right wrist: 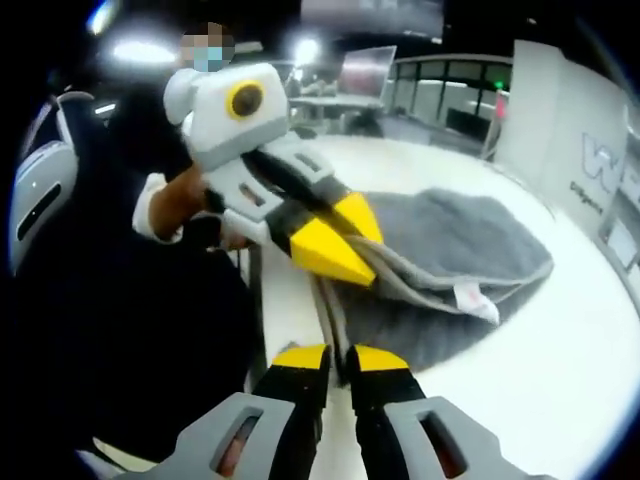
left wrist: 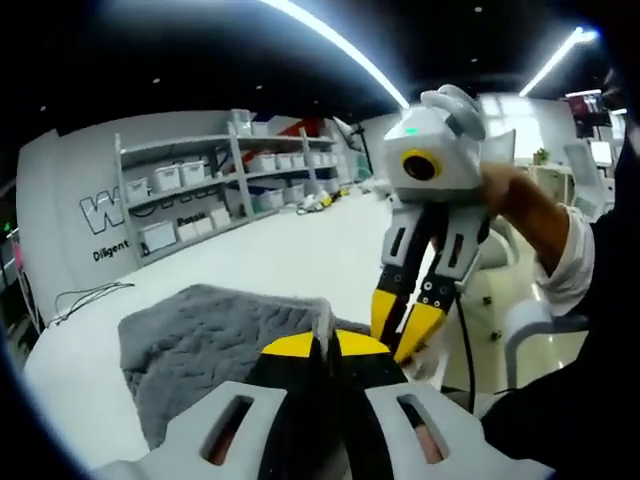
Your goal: Open the folded towel by lifting each exposed corner and separating the folded layers until the towel lies flat within the target outline without major curled edges
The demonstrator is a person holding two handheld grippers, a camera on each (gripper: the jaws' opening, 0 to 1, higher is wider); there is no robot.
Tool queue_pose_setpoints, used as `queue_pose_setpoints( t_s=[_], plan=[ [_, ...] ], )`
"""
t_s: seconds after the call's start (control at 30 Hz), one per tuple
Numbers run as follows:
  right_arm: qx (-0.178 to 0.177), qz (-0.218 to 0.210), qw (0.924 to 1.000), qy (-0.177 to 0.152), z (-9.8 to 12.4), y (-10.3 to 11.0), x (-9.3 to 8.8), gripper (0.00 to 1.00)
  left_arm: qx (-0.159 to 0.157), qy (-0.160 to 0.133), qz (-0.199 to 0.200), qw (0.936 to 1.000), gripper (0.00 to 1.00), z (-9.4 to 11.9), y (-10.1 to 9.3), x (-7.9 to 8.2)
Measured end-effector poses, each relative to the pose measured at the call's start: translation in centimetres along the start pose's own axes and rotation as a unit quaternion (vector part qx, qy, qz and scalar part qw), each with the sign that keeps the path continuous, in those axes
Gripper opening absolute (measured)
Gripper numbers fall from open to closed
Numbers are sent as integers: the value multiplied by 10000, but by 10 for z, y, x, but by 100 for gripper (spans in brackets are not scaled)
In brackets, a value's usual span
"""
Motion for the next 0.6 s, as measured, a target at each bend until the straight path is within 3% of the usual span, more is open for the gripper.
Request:
queue_pose_setpoints(
  t_s=[0.23, 0.43, 0.6],
  plan=[
    [-10, -144, 9998, -130, 2, -4, 4, 5, 131, -208, 242, 9994, 5, 13, 12, 6],
    [-14, -365, 9982, -467, 8, -8, 11, 5, 236, -307, 321, 9987, 5, 21, 20, 8],
    [-193, -207, 9978, -598, 8, -13, 14, 8, 332, -363, 343, 9982, 5, 30, 28, 10]
  ],
)
Point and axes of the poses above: the point that each gripper's makers call its tool centre point, and the gripper's own axes: z roughly backward along the fingers, y roughly to its left, x roughly out of its top, the point moved 6 cm from there along z, roughly backward along the fingers
